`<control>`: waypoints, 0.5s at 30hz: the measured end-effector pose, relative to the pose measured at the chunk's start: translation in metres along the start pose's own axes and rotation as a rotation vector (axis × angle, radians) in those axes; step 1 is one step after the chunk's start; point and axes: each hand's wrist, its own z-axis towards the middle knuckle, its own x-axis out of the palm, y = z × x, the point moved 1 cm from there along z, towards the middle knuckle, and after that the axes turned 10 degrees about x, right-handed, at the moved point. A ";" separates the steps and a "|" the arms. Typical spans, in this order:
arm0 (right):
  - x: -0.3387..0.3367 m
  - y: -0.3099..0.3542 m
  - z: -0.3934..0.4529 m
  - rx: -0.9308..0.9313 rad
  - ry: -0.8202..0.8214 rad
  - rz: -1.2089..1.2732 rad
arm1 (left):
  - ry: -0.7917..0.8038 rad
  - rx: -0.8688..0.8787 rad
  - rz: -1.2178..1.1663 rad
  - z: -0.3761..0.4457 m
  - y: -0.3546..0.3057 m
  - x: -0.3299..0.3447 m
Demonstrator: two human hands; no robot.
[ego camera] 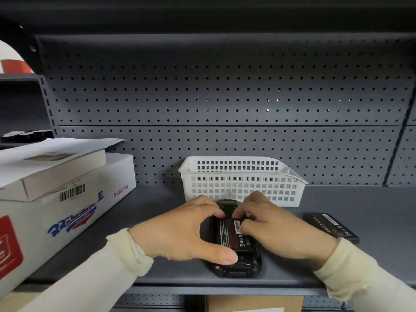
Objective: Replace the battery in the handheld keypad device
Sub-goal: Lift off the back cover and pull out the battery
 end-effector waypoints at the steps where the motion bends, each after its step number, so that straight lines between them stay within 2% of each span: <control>1: 0.002 0.000 0.000 0.002 -0.017 0.010 | 0.000 0.000 0.005 0.000 0.000 0.000; 7: 0.004 0.001 -0.001 -0.005 -0.050 0.046 | 0.007 0.000 0.002 0.001 0.002 0.001; 13: -0.020 -0.011 -0.009 -0.072 0.192 -0.024 | -0.013 0.030 0.039 0.001 0.007 -0.010; 15: -0.023 -0.012 -0.010 -0.103 0.220 -0.014 | -0.018 0.046 0.064 0.001 0.007 -0.014</control>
